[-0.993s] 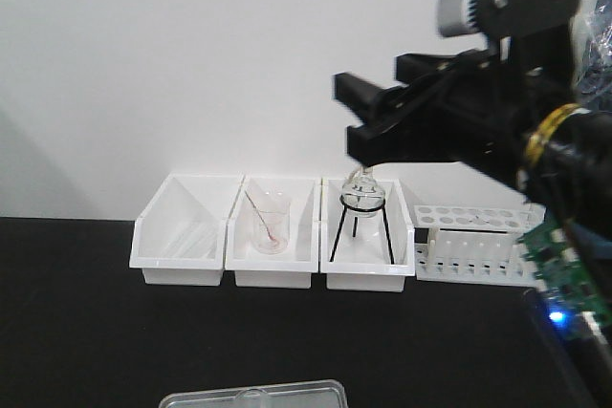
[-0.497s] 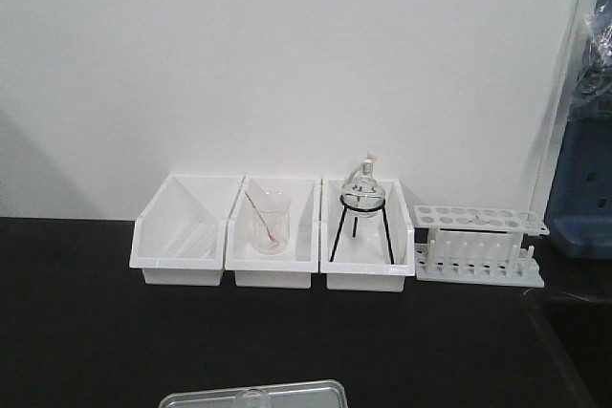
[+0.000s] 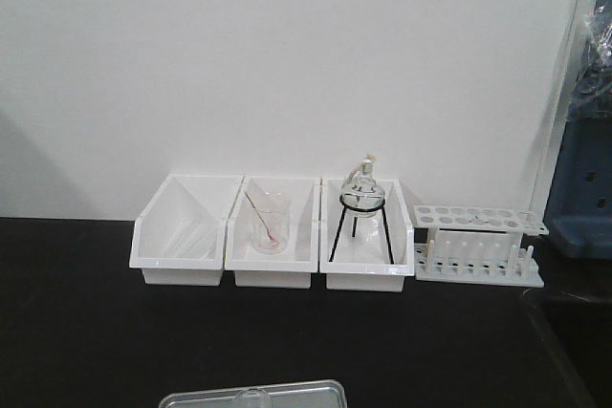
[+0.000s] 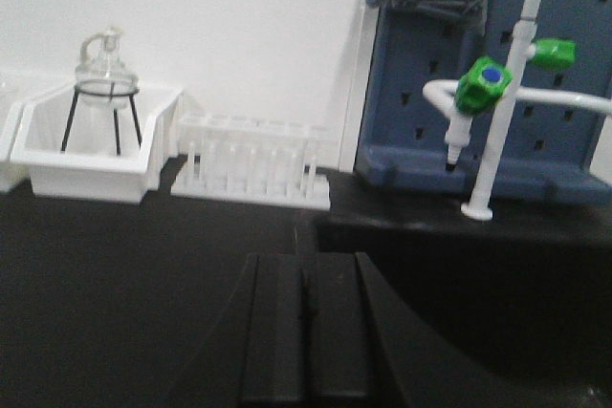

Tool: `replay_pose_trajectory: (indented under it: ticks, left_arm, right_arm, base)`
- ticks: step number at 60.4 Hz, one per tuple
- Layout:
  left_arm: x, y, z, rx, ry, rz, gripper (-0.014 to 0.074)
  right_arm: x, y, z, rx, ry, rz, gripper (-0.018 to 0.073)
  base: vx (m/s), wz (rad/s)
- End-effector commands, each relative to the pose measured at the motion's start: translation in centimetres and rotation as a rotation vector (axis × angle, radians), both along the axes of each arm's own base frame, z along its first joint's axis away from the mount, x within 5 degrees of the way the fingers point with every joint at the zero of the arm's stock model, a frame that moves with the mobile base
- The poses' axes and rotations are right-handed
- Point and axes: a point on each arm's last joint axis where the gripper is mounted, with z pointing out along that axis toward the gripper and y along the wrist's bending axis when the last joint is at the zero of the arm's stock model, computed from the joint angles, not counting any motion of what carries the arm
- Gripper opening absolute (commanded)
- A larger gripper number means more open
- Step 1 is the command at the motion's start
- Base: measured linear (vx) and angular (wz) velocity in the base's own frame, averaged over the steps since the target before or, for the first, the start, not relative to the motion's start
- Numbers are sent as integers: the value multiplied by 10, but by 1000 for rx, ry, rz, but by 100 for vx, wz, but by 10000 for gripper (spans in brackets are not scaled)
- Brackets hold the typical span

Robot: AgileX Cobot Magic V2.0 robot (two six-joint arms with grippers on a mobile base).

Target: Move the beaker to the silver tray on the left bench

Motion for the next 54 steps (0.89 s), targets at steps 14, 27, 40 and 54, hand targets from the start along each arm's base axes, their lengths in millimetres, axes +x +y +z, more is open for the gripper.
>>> replay_pose_trajectory:
  ticks: [14, 27, 40, 54]
  left_arm:
    - [2, -1, 0, -5, -63, -9, 1]
    - [2, -1, 0, -5, -62, -9, 1]
    - [2, -1, 0, -5, -62, -9, 1]
    - [2, -1, 0, -5, -62, -9, 1]
  right_arm:
    - [0, 1, -7, 18, -29, 8, -14]
    - [0, 1, -7, 18, -27, 8, -14]
    - [0, 1, -7, 18, -27, 8, -14]
    - [0, 1, -7, 18, -27, 8, -14]
  base:
    - [0, 0]
    - [0, 0]
    - [0, 0]
    - [0, 0]
